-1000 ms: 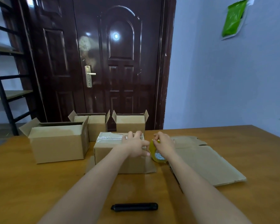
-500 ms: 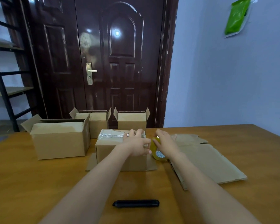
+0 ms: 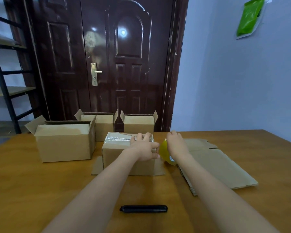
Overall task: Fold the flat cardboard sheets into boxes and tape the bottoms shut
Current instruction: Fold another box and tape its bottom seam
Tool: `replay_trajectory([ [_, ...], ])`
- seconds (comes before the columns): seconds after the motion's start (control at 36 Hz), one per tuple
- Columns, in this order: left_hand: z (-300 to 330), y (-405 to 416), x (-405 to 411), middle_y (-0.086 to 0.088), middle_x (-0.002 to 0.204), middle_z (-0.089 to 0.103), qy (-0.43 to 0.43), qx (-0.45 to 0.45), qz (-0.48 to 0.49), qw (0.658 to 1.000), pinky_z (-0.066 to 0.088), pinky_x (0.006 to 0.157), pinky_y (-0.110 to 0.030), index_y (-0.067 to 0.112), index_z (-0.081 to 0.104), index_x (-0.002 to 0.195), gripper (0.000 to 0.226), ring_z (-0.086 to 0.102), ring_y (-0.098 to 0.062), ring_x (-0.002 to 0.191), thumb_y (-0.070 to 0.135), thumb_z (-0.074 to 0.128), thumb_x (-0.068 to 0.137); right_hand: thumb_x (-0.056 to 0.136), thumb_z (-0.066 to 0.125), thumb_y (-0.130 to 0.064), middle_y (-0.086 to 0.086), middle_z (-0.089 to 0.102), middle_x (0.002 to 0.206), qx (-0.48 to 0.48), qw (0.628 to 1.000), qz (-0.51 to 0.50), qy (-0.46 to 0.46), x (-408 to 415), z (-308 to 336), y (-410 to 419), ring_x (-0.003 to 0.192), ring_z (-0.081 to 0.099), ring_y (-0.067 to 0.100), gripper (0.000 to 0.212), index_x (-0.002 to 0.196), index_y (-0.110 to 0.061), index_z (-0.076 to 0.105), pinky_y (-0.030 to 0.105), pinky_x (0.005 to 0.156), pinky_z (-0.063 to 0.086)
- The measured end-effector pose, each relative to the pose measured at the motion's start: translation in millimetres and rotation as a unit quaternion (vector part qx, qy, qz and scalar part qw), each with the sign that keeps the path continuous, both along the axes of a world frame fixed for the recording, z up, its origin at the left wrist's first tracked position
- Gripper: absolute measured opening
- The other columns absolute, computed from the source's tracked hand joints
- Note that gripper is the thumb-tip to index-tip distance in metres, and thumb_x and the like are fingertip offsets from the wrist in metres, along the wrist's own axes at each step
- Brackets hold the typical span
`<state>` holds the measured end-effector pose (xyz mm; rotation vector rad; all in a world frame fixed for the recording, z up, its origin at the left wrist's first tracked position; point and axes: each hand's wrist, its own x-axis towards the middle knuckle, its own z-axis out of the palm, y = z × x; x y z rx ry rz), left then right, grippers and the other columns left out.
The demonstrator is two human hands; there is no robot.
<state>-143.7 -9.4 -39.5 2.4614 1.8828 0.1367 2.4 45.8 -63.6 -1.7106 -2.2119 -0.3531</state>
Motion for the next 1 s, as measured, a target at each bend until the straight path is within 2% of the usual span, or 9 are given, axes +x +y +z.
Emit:
replay_trajectory([
  [0.28,-1,-1,-1,-0.003,0.151,0.018,-0.002,0.003,-0.003,1.000,0.011,0.112,-0.056,0.034,0.053,0.097,0.019,0.016,-0.032,0.134,0.052,0.048,0.091,0.086,0.052,0.008,0.015,0.046,0.124,-0.001,0.999,-0.003,-0.039,6,2,-2,0.111,0.047,0.026,0.039,0.123,-0.002,0.045,0.029,0.088,0.047],
  [0.39,-1,-1,0,-0.004,0.151,0.018,-0.003,0.003,0.000,1.000,0.010,0.113,-0.057,0.033,0.055,0.102,0.023,0.015,-0.033,0.134,0.052,0.048,0.091,0.085,0.060,-0.001,0.014,0.048,0.124,0.002,0.999,-0.018,-0.032,11,2,-1,0.113,0.047,0.024,0.042,0.124,-0.003,0.044,0.027,0.091,0.045],
  [0.53,-1,0,-1,-0.005,0.151,0.018,-0.009,-0.002,0.001,1.000,0.010,0.113,-0.057,0.033,0.056,0.102,0.023,0.016,-0.033,0.134,0.052,0.048,0.091,0.089,0.048,0.003,0.015,0.047,0.127,0.017,1.000,-0.014,-0.019,11,-2,-4,0.116,0.045,0.026,0.037,0.125,-0.002,0.043,0.028,0.096,0.041],
  [0.69,-2,-1,1,-0.005,0.150,0.020,-0.004,0.006,0.005,1.000,0.011,0.112,-0.056,0.032,0.055,0.101,0.021,0.017,-0.033,0.133,0.050,0.048,0.091,0.091,0.044,0.001,0.014,0.049,0.127,0.026,0.999,-0.022,0.021,12,-4,-6,0.117,0.045,0.025,0.034,0.125,-0.002,0.045,0.028,0.095,0.042],
  [0.78,-2,-1,1,-0.004,0.150,0.020,0.004,0.008,0.007,1.000,0.011,0.113,-0.057,0.038,0.054,0.112,0.025,0.017,-0.033,0.134,0.050,0.047,0.092,0.095,0.044,-0.003,0.013,0.051,0.127,0.026,0.998,-0.017,0.052,12,-4,-6,0.117,0.046,0.025,0.030,0.124,-0.002,0.047,0.028,0.094,0.041],
  [0.86,-2,-2,2,-0.005,0.151,0.019,0.016,0.011,0.006,1.000,0.011,0.113,-0.056,0.049,0.044,0.127,0.035,0.015,-0.033,0.136,0.048,0.044,0.093,0.096,0.047,-0.010,0.011,0.053,0.124,0.030,0.997,-0.010,0.069,10,-5,-6,0.115,0.048,0.024,0.025,0.121,-0.004,0.049,0.028,0.093,0.041],
  [1.0,-3,-2,3,-0.006,0.149,0.020,0.029,0.022,0.001,0.999,0.015,0.112,-0.053,0.055,0.037,0.133,0.042,0.018,-0.033,0.134,0.044,0.042,0.093,0.096,0.043,-0.007,0.010,0.056,0.118,0.037,0.996,-0.001,0.082,10,-9,-7,0.110,0.048,0.024,0.018,0.112,-0.005,0.052,0.029,0.088,0.040],
])
